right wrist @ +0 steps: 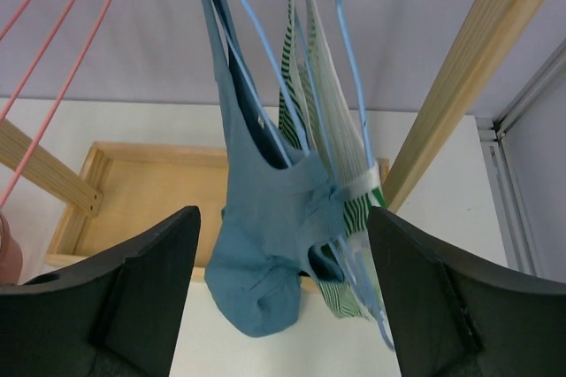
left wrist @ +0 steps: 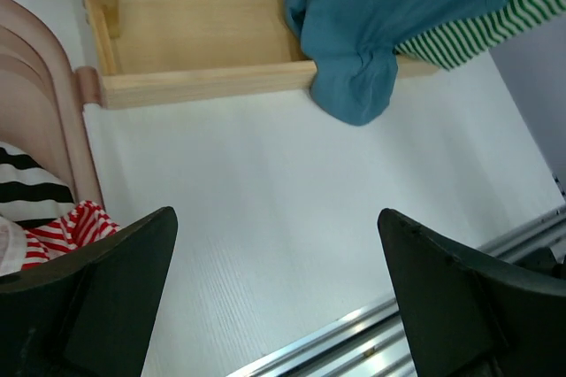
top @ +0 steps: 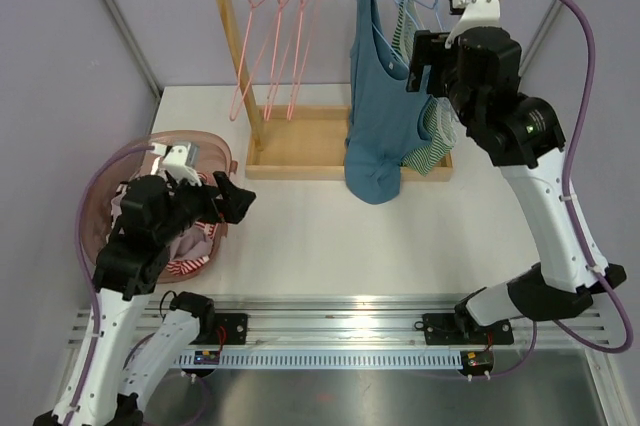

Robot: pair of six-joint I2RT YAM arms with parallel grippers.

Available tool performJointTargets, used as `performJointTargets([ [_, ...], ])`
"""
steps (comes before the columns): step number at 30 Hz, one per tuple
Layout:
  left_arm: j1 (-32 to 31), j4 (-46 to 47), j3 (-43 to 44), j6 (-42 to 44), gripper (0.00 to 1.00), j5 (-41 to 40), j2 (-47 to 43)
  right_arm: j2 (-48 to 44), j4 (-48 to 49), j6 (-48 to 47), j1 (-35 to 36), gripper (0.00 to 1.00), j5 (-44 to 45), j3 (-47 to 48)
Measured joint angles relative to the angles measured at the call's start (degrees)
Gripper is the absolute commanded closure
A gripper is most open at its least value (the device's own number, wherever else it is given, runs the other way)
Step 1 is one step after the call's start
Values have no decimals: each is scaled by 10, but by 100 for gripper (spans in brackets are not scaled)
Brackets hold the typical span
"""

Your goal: Remove the tank top from the hanger

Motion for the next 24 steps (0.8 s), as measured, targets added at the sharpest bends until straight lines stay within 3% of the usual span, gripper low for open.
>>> performJointTargets([
  [3,-37,7,-37,6,1,-5,6,45,-6,-19,-33,20,-33,61],
  [8,-78,6,-93,9,1,-19,10,125,-27,-52,-66,35,-84,153],
  [15,-80,16,-97,9,1,-25,-3,204,-52,-77,-95,40,-144,234],
  [24,-80,18,-97,10,1,-24,-5,265,-69,-79,-119,66,-229,276],
])
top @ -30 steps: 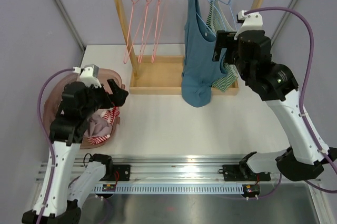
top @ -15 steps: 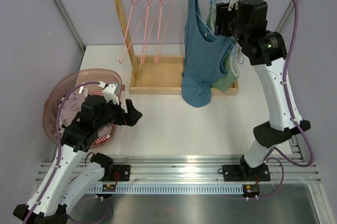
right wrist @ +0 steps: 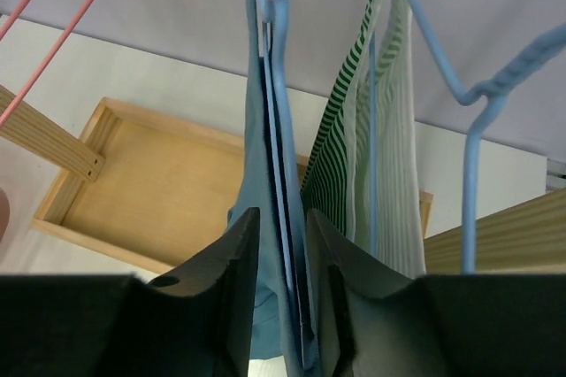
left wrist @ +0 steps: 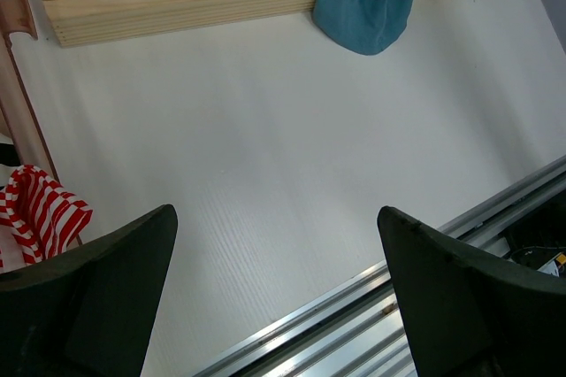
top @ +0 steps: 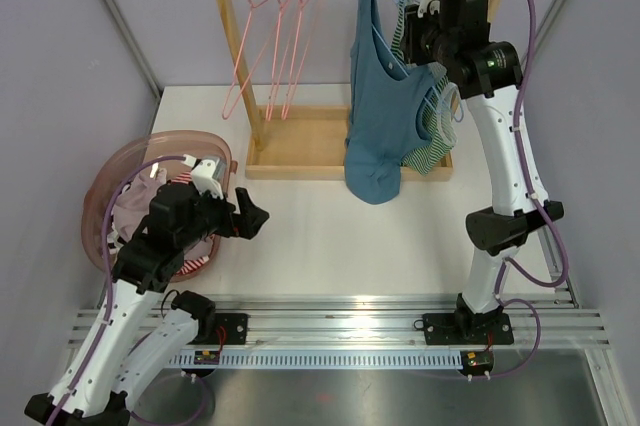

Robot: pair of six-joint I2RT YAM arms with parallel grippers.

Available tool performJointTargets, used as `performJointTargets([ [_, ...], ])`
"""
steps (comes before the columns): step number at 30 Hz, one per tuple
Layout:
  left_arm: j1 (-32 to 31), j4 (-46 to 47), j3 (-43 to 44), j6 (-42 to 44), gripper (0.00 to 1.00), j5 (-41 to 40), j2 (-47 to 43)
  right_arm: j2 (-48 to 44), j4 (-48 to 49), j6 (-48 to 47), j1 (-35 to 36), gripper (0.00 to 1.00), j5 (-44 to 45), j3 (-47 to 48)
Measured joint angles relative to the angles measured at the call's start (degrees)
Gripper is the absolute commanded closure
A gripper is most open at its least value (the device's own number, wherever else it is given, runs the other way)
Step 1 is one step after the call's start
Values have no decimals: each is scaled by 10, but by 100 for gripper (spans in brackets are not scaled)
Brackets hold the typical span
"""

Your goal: Remove the tank top from the hanger

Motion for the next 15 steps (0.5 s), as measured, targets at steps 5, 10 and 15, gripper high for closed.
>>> performJointTargets([
  [5,0,0,0,0,1,2,7,0,14,8,0,100,-18,-23],
  [10,0,4,-3,0,1,7,10,1,17,23,0,100,-36,-22],
  [15,0,4,-4,0,1,6,10,1,19,50,0,100,-57,-19],
])
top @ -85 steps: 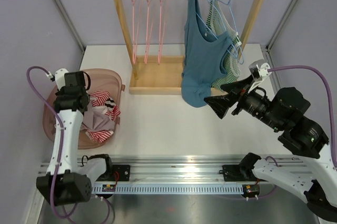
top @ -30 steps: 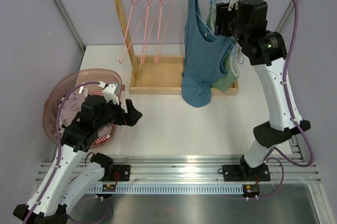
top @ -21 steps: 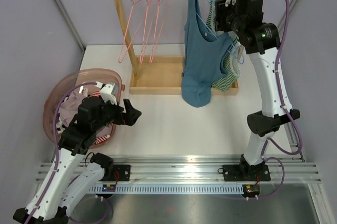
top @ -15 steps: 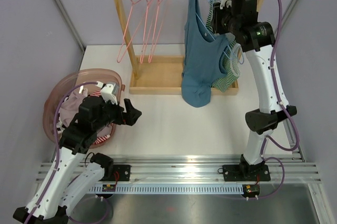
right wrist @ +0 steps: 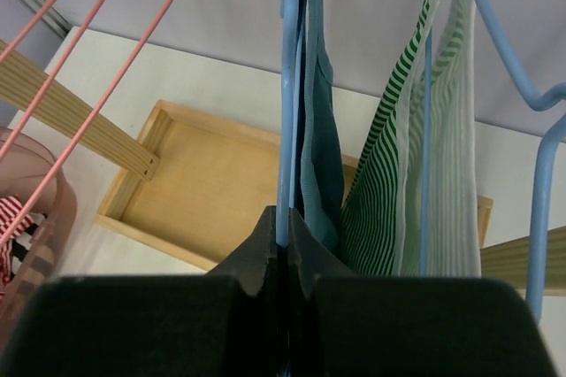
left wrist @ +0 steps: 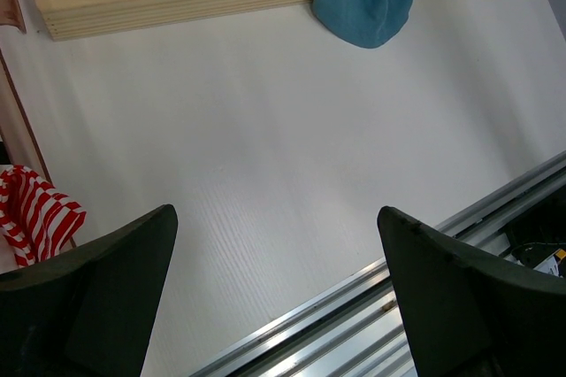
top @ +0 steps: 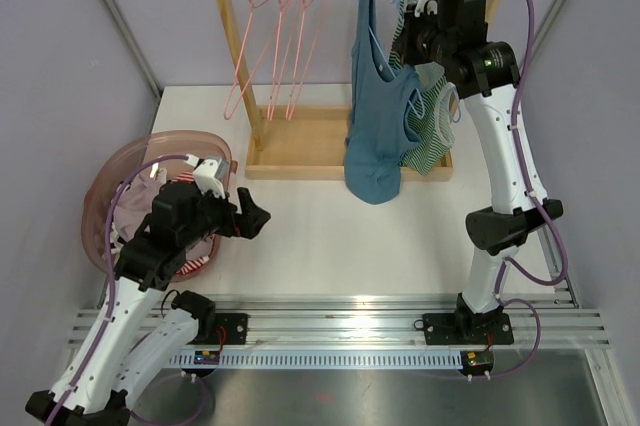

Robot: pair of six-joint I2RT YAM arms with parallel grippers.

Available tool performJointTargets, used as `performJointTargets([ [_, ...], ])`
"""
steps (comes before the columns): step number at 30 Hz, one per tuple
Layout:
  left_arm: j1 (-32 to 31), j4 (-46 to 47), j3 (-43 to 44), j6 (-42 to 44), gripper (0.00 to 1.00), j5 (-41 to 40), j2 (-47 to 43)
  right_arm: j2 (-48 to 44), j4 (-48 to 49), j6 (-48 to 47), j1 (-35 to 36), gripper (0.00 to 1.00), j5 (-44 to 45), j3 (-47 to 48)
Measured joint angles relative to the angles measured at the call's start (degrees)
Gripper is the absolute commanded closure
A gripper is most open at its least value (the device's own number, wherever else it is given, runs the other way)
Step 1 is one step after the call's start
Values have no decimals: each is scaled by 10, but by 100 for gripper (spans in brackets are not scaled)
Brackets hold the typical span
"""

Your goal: Remove the tank top from the hanger

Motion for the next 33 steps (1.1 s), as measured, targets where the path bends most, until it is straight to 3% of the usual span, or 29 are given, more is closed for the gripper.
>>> performJointTargets([
  [17,-3,1,27,-1,1,-14,-21,-70,-11,40,0,100,-37,12],
  [27,-42,-11,299,-1,1,-33,86,-299,-64,58,0,100,-89,-210],
  [33,-156,-9,443,9,1,-114,191,-399,-142,62,0,100,-143,-255],
])
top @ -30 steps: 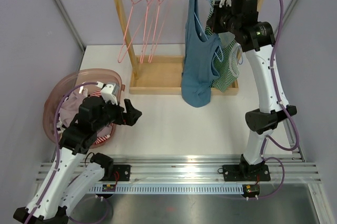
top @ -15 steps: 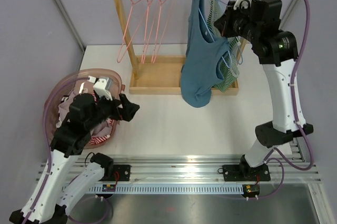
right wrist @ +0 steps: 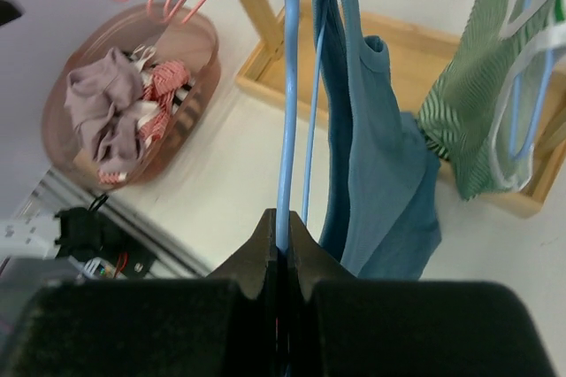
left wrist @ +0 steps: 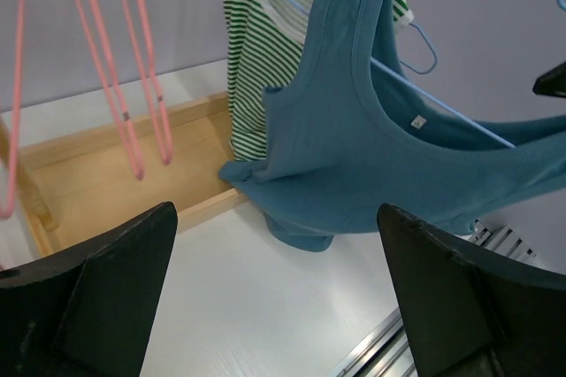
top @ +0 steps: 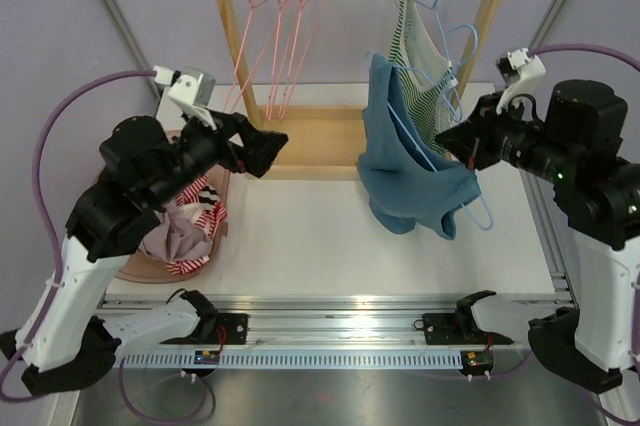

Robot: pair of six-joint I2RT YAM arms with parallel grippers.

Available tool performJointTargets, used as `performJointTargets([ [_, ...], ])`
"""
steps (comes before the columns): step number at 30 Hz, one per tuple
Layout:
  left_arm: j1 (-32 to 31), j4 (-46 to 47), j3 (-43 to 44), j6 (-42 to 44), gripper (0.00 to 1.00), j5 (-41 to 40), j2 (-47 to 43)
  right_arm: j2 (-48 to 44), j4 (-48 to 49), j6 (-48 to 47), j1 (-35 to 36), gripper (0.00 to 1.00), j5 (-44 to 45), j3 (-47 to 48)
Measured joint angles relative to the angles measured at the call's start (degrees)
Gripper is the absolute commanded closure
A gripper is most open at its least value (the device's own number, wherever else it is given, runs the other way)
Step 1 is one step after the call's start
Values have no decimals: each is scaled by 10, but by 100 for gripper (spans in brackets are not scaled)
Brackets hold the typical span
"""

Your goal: Remove the tank top from the hanger

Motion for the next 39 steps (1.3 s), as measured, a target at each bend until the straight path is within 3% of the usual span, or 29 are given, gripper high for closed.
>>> performJointTargets([
  [6,-173,19,39,36,1,-114,79,-77,-66,0,0,100,-60,-8],
  [12,-286,69,39,81,1,-190,127,-136,-78,5,0,100,-135,-21],
  [18,-299,137,13,94,2,-200,142,-158,-76,16,0,100,-189,-45],
  [22,-299,166,11,99,18,-206,150,-164,-74,18,0,100,-211,-60],
  [26,-299,179,11,109,19,-218,161,-171,-74,19,0,100,-224,-62],
  [27,-299,182,10,110,23,-219,163,-173,-74,20,0,100,-226,-62],
  [29,-299,184,7,111,43,-222,166,-175,-73,20,0,100,-230,-62],
  [33,-299,185,2,118,56,-237,170,-176,-74,19,0,100,-232,-63],
  [37,-300,184,-8,117,83,-256,167,-176,-73,14,0,100,-220,-77],
  [39,-300,182,-16,116,91,-275,164,-177,-70,10,2,100,-213,-91],
])
